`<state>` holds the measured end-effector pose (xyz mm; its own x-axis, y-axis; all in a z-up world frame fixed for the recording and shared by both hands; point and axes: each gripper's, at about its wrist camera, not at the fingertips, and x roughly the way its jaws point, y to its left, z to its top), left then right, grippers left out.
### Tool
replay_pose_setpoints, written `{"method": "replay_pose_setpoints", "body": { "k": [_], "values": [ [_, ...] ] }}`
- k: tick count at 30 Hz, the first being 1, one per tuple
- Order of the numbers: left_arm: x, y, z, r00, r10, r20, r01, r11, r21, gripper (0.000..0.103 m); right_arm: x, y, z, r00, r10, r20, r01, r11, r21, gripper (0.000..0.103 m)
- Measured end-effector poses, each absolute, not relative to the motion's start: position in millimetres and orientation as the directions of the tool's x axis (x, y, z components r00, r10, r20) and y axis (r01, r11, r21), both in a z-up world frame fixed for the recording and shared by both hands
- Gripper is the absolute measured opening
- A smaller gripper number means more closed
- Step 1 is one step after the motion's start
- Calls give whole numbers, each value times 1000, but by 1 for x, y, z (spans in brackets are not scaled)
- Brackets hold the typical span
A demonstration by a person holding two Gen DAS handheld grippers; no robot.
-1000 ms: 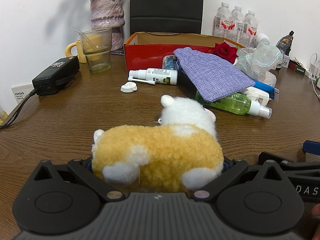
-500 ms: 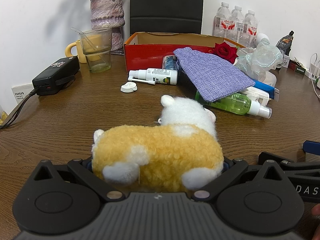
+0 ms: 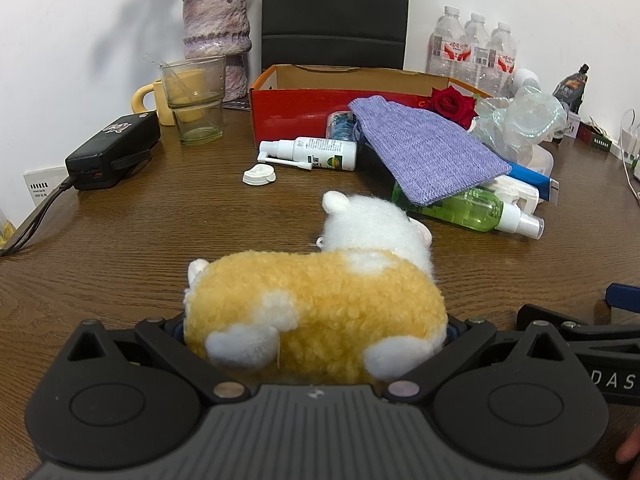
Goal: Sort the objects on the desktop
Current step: 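Grasp the clear plastic bag with the right gripper while the left carries the sheep toward the box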
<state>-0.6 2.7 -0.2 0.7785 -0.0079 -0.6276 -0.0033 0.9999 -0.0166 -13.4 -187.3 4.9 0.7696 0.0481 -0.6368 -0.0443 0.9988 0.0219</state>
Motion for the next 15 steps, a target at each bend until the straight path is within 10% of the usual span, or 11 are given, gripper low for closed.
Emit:
{"method": "replay_pose_setpoints", "body": {
  "k": [15],
  "values": [
    [-54, -1, 67, 946, -160, -284, 176, 984, 32, 93, -41, -202, 48, 854, 217, -473, -194, 976, 99, 103]
  ]
}}
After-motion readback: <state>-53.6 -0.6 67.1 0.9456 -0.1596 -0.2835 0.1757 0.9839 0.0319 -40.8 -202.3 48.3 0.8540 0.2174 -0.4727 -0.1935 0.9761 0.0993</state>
